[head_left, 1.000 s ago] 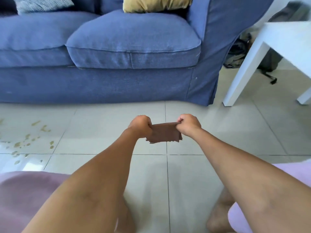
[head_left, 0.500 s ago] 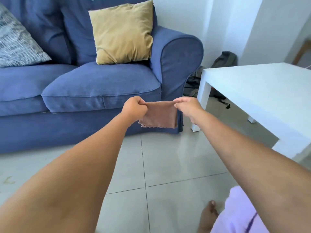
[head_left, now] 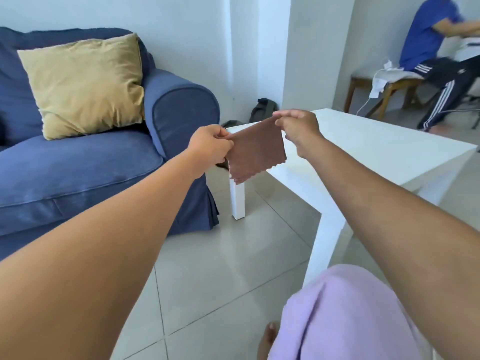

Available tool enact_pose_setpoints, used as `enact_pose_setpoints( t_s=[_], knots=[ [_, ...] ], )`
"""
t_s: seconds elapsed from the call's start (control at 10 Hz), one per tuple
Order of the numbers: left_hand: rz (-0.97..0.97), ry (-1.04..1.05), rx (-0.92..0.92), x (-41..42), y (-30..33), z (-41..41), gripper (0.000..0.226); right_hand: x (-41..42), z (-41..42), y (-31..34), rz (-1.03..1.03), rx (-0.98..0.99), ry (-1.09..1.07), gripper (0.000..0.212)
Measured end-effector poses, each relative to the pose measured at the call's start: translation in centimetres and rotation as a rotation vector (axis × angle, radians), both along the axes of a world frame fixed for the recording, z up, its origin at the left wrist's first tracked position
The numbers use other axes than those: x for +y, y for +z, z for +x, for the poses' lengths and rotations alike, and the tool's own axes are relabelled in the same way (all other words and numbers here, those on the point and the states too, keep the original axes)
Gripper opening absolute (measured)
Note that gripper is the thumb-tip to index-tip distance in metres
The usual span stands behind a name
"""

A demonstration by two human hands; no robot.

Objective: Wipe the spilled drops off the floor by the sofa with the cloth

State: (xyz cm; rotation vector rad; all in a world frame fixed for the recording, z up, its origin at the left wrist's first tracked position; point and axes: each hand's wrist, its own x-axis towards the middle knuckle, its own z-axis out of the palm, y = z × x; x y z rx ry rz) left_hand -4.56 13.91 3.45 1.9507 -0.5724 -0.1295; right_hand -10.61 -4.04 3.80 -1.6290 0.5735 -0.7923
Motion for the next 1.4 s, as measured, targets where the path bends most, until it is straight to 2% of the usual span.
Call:
enact_pose_setpoints(
  t_s=[0.1, 0.3, 0.5, 0.7, 0.9, 1.0, 1.2, 1.4],
  knots=[
    [-0.011, -0.092, 0.016, -3.7, 1.6, -1.9, 0.011, -3.9, -1.8, 1.2, -0.002, -0.040, -0.092, 0.024],
    [-0.052, -0.215, 0.130, -10.0, 2.5, -4.8, 0.018, -9.7, -5.2, 1.7, -0.016, -0.081, -0.236, 0.028],
    [-0.012, -0.186, 0.294, -13.4, 0.5, -4.6, 0.024, -12.0, -5.6, 0.0, -0.107, 0.025, -0.289, 0.027],
    [0.031, -0.063, 0.254, -15.2, -1.5, -2.7, 0.025, -12.9, -4.0, -2.2, -0.204, 0.194, -0.301, 0.029],
    [0.071, 0.060, 0.161, -16.4, -3.5, -0.9, 0.017, -13.5, -1.8, -4.2, -0.197, 0.276, -0.332, 0.026],
    [0.070, 0.098, 0.128, -16.7, -4.4, -0.4, 0.022, -13.8, -0.7, -5.3, -0.177, 0.301, -0.331, 0.024],
    [0.123, 0.052, 0.116, -16.8, -5.7, 0.0, 0.041, -14.0, 0.0, -6.4, -0.224, 0.412, -0.297, 0.038],
    [0.297, -0.039, -0.040, -13.2, -6.4, 1.5, 0.050, -12.0, 0.2, -6.1, -0.355, 0.495, -0.295, 0.042]
  ],
)
